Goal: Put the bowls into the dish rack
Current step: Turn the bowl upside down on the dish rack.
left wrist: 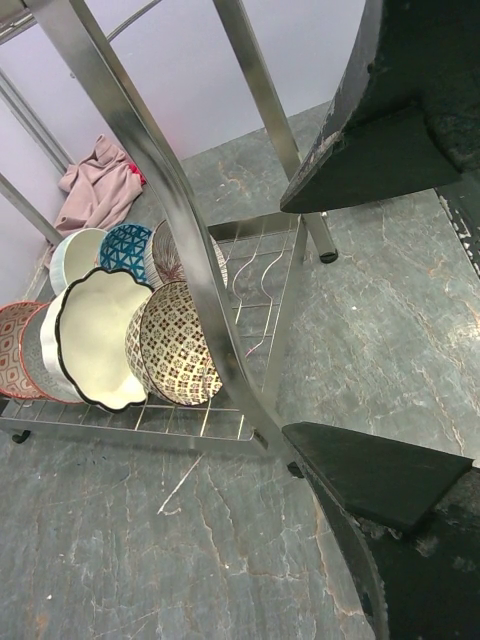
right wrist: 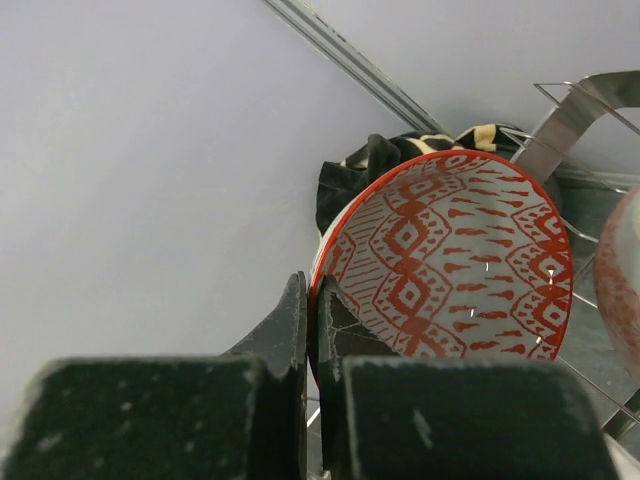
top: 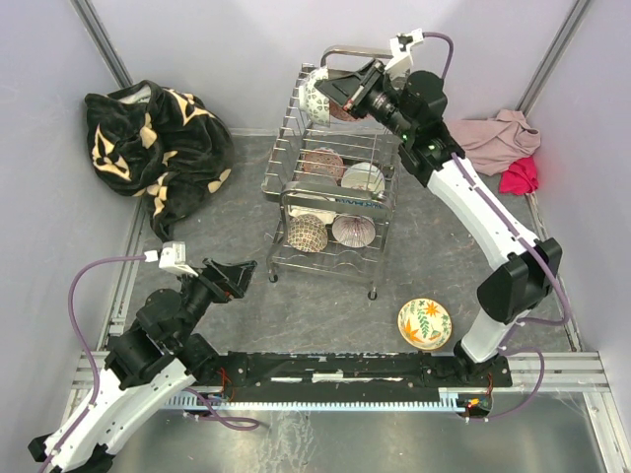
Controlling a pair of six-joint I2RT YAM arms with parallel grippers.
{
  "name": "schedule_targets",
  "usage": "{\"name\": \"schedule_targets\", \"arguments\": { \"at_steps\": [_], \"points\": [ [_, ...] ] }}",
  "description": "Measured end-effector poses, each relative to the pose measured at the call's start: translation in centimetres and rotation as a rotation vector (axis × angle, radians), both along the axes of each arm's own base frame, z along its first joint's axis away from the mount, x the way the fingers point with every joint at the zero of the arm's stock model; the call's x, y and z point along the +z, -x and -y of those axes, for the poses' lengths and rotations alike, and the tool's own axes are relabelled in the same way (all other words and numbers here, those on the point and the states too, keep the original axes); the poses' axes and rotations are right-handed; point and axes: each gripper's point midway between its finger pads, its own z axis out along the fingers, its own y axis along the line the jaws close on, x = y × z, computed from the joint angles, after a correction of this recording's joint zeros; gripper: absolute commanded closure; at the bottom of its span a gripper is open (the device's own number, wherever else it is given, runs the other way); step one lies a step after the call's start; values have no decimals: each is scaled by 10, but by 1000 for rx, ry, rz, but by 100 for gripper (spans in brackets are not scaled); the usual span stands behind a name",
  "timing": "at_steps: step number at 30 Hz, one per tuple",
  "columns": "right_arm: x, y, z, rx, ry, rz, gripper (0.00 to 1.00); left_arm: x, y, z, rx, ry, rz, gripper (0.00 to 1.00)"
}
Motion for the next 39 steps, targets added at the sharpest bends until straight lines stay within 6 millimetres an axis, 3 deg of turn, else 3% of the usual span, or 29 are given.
{"name": "schedule_targets", "arguments": {
  "at_steps": [16, 28, 39],
  "points": [
    [-17, 12, 15, -6, -167, -32, 100, 1, 1, 0, -1, 4, 4, 9],
    [-18, 43, 50, -89, -262, -61, 100, 1, 1, 0, -1, 4, 4, 9],
    [-21, 47, 68, -176, -265, -104, 89, 1, 1, 0, -1, 4, 4, 9]
  ]
}}
